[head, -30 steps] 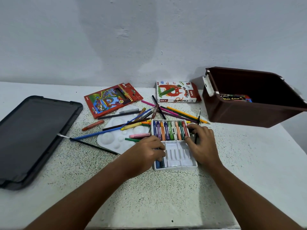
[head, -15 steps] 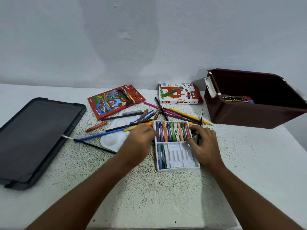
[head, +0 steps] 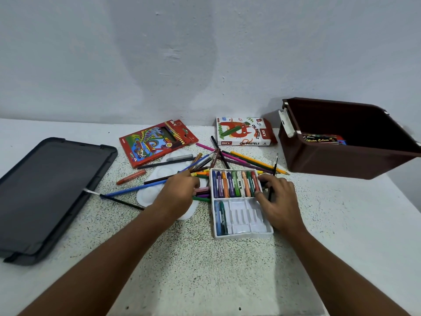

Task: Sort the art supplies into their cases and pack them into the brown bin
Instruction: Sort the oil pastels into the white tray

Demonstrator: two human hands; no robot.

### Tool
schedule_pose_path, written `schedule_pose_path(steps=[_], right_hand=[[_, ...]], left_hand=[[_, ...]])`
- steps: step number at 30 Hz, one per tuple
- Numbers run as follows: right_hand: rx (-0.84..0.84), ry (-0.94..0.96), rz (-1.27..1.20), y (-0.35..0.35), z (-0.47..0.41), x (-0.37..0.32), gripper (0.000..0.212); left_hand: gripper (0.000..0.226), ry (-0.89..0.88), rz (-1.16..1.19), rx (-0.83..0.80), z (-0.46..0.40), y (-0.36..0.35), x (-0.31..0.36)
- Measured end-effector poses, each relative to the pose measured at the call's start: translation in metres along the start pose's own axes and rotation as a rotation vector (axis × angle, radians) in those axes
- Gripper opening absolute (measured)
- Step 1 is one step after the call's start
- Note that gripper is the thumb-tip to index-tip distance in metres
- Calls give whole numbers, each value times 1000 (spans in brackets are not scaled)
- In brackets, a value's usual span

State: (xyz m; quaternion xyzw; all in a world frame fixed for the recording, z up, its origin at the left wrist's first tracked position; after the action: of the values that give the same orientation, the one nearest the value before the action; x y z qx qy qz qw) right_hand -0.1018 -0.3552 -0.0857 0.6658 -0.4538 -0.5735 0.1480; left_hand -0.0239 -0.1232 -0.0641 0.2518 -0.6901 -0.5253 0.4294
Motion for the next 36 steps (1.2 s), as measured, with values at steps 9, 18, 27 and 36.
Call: schedule_pose_path(steps=[9,18,27,36], right_hand=[[1,2,-2,0,0,0,37],[5,3,-6,0,0,1,37],[5,0,9,0,0,1,38],[-2,3,13,-2,-1,3,38]], left_hand=[[33,-102,-81,151,4,20,-2],[39,-607,-53,208,43,21,90],[16,-706,-116,110,52,-11,102],[18,-662,5,217,58,-6,98]])
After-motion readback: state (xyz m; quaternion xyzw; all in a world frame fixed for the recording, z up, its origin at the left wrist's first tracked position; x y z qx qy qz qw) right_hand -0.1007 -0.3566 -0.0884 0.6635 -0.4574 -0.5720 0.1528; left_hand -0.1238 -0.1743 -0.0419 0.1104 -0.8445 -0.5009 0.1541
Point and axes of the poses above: each hand's wrist, its own z-axis away from the middle knuckle, its own y-axis out of the back of the hand, x = y × z, the point moved 9 cm from there along -z, towards the middle knuckle, and after that the axes turned 1 degree about -y, right-handed, at the moved point
